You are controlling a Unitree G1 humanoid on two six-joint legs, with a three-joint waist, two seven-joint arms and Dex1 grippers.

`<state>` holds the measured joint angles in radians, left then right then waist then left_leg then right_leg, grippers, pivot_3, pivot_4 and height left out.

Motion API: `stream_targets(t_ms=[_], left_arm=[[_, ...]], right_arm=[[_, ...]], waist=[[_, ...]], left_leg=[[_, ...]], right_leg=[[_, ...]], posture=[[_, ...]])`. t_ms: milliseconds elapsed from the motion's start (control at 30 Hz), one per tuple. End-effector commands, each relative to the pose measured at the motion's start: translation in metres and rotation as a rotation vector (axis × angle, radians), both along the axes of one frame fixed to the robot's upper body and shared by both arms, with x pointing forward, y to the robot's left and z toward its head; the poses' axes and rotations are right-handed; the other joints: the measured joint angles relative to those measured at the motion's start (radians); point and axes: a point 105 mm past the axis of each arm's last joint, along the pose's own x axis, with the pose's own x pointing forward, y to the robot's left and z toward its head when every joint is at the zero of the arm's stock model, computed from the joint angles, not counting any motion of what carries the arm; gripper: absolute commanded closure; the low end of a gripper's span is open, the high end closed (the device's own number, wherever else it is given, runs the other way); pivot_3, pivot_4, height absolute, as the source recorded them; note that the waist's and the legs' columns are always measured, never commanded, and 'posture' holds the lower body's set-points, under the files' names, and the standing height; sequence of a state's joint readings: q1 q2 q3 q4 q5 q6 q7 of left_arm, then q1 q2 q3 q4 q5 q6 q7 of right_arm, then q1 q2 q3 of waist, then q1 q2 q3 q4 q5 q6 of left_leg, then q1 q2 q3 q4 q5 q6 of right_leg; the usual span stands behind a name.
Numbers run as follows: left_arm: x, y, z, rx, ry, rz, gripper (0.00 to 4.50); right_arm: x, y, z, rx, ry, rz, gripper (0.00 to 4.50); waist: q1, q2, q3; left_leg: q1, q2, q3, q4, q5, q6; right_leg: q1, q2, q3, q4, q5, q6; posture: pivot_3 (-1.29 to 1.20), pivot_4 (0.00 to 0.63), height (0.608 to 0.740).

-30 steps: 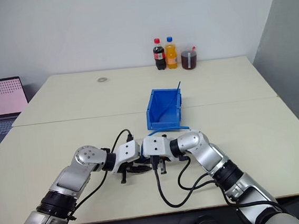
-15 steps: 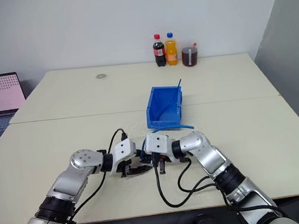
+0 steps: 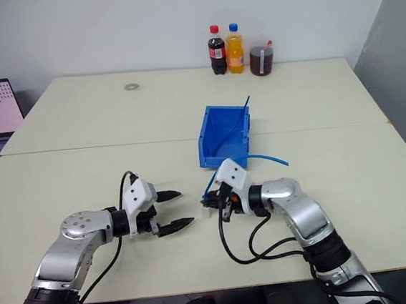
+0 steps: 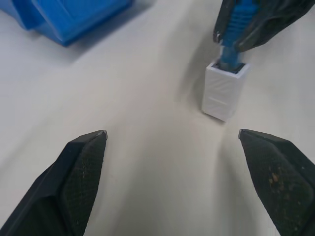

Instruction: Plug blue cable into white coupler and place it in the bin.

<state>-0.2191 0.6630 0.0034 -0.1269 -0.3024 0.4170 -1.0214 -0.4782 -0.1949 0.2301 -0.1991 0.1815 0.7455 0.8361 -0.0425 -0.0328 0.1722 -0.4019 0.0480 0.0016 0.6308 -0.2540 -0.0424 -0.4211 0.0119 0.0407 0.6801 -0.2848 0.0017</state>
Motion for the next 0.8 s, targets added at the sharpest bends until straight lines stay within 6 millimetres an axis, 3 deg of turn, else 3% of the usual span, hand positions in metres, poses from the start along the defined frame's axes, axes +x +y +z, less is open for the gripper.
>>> stream_targets(t_ms=[33,267,333,467,533,667,800], left_arm=[[0.005,-0.002,0.035,-0.050,-0.090,0.036,0.00],[0.024,-0.006,0.066,-0.039,-0.171,0.096,0.00],[0.031,-0.007,0.074,-0.031,-0.199,0.104,0.00],[0.040,-0.012,0.080,-0.006,-0.245,0.094,0.00],[0.042,-0.016,0.082,0.003,-0.258,0.081,0.00],[0.044,-0.022,0.083,0.020,-0.282,0.053,0.00],[0.047,-0.026,0.085,0.023,-0.300,0.042,0.00]], right_arm=[[0.012,-0.016,0.049,0.167,-0.054,-0.126,4.39],[0.047,-0.037,0.107,0.370,-0.029,-0.294,4.39],[0.066,-0.038,0.111,0.363,-0.009,-0.351,4.39],[0.102,-0.036,0.099,0.260,0.034,-0.415,4.39],[0.115,-0.036,0.090,0.201,0.064,-0.425,3.68],[0.138,-0.046,0.077,0.122,0.126,-0.485,2.69],[0.148,-0.057,0.092,0.102,0.107,-0.506,1.69]], waist=[[0.002,-0.001,0.001],[0.000,-0.002,0.005],[-0.002,-0.002,0.005],[-0.005,-0.002,0.005],[-0.005,-0.002,0.005],[-0.006,-0.002,0.005],[-0.005,-0.002,0.005]], left_leg=[[0.000,0.000,0.000,0.000,0.000,0.000],[0.001,-0.001,0.001,-0.001,0.000,0.000],[0.001,-0.001,0.001,-0.001,0.000,0.000],[0.001,-0.002,0.002,-0.001,0.000,0.000],[0.001,-0.002,0.003,-0.001,0.000,0.000],[0.000,-0.001,0.006,-0.001,0.000,0.000],[-0.001,-0.001,0.008,-0.001,0.000,0.000]], right_leg=[[0.000,0.000,0.000,0.000,0.002,-0.002],[0.000,0.000,0.000,0.000,0.000,0.000],[0.000,0.000,0.000,0.000,0.001,-0.001],[0.000,0.001,0.000,0.000,0.003,-0.004],[0.000,0.001,0.000,0.000,0.003,-0.004],[-0.001,0.000,0.002,-0.001,0.003,-0.004],[-0.002,-0.001,0.003,-0.001,0.003,-0.004]], posture=[[0.00,0.150,0.740],[0.00,0.150,0.740],[0.00,0.150,0.740],[0.00,0.150,0.740],[0.00,0.150,0.740],[0.00,0.150,0.740],[0.00,0.150,0.740]])
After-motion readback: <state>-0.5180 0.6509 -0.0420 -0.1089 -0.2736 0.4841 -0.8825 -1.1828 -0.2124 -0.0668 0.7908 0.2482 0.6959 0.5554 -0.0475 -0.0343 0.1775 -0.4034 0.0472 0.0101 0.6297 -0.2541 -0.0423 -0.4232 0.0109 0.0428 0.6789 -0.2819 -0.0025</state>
